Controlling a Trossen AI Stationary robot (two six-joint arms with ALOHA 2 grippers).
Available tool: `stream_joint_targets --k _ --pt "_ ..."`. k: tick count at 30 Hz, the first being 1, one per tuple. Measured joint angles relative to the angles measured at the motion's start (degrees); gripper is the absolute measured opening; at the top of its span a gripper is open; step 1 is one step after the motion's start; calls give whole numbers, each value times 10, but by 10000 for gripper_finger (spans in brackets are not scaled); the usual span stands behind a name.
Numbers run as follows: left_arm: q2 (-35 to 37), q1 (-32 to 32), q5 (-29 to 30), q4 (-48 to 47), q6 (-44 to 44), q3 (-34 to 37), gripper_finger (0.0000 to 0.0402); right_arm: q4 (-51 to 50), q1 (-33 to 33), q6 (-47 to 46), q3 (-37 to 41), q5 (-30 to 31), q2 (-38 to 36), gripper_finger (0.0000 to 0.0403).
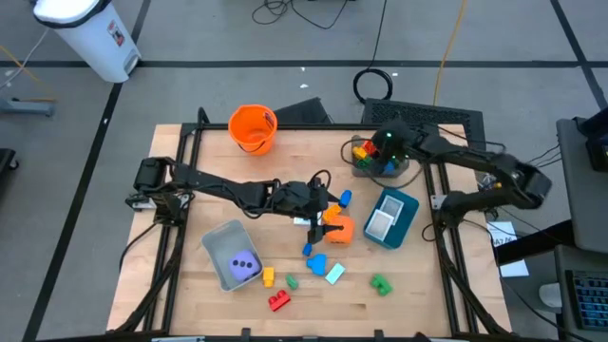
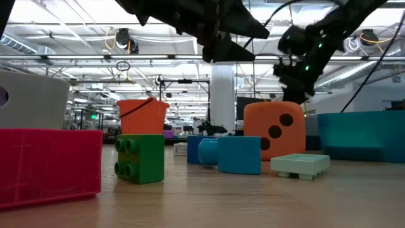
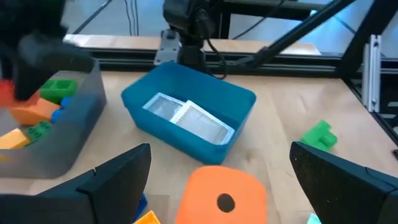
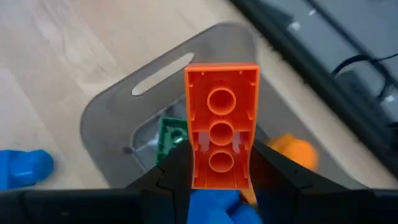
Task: Pick & Place Toys
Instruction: Put the orange game piece into the black bin, then put the green game piece into the black bin
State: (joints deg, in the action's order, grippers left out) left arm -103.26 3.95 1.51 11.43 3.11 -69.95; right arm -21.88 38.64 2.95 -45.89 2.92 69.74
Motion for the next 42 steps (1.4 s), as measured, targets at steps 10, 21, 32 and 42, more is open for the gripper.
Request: stream_joint_targets --k 10,21,32,42 --pt "0 3 0 -13 4 0 392 62 4 12 0 -47 95 130" --pt "0 3 0 -13 7 0 392 62 4 23 0 -47 51 215" --pt "0 4 -1 -32 7 0 392 28 -34 -59 0 -223 -96 244" --pt "0 32 -1 -23 -10 0 392 70 -237 -128 1 -265 -127 242"
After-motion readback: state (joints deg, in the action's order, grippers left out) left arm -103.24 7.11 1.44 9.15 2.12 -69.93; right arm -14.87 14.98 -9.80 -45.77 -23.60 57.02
